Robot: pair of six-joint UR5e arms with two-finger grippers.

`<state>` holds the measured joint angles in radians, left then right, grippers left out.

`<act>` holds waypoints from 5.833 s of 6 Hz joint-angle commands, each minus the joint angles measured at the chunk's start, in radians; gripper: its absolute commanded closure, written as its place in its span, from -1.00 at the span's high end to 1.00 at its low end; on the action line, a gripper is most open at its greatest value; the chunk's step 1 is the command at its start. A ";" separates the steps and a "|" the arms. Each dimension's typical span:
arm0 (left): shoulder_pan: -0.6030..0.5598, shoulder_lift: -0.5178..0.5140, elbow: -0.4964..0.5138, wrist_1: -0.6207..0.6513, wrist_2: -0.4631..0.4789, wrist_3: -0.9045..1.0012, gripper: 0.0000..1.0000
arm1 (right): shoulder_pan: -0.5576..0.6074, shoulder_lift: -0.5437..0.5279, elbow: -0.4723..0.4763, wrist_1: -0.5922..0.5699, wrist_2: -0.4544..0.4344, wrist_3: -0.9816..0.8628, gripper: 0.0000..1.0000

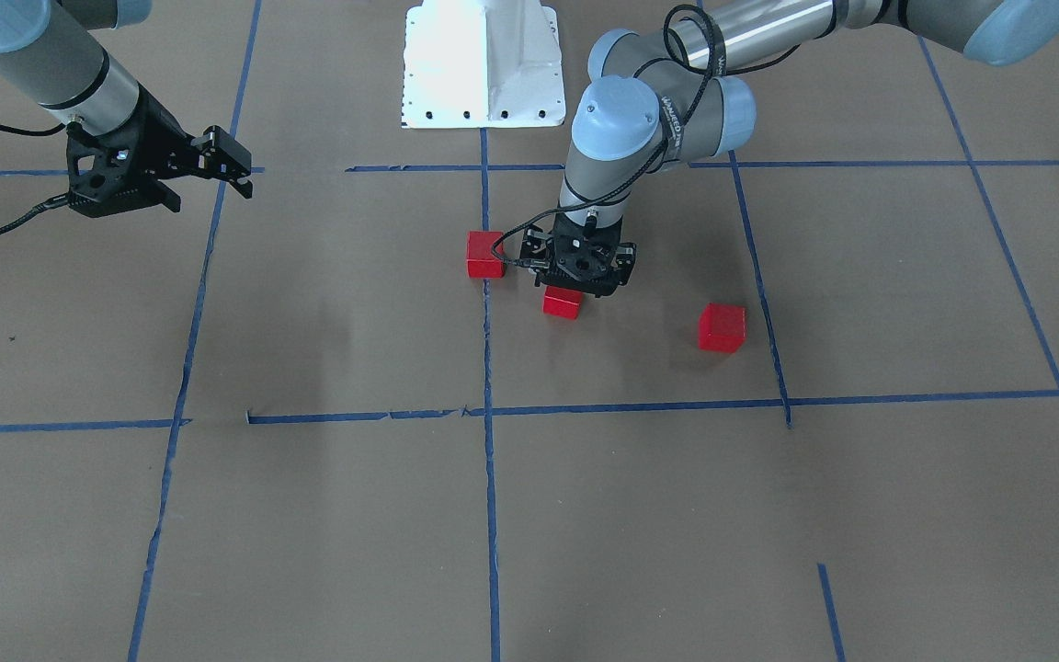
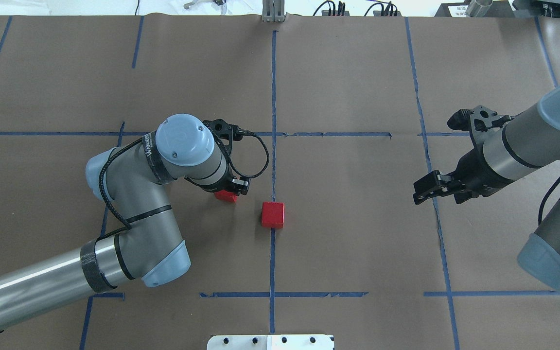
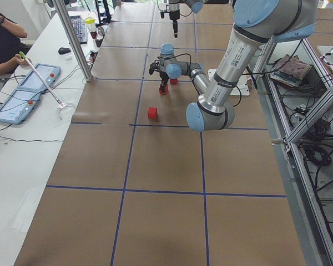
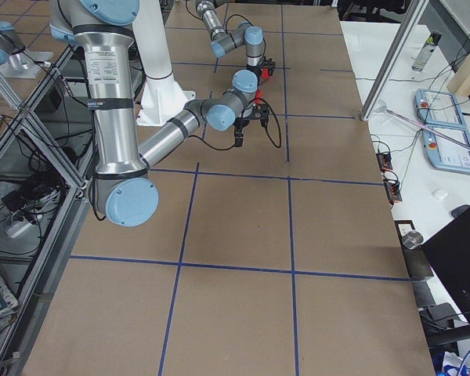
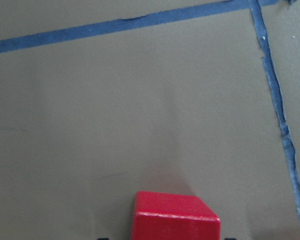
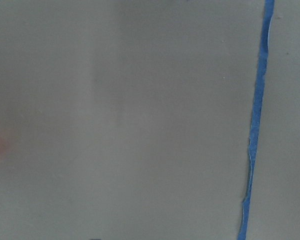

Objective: Form red blocks into L shape at center
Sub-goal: 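Move the held cube with the left gripper beside the center cube, farther from robot, then open the left gripper and lift it away from the two cubes in line, then reach the left gripper to the last red cube and grasp it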

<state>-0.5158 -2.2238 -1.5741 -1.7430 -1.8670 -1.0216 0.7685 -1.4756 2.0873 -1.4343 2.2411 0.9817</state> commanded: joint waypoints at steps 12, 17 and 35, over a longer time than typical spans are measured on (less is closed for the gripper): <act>0.086 -0.220 0.146 0.071 0.124 -0.295 -0.83 | 0.000 0.001 0.016 0.002 -0.003 0.012 1.00; 0.089 -0.214 0.141 0.066 0.123 -0.295 -0.65 | 0.000 0.000 0.014 0.000 -0.005 0.012 1.00; -0.311 0.260 -0.078 -0.087 -0.173 0.122 1.00 | 0.003 -0.009 0.042 0.000 0.000 0.015 1.00</act>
<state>-0.8285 -1.9677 -1.6612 -1.8084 -2.0364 -0.8766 0.7717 -1.4847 2.1290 -1.4343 2.2411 0.9969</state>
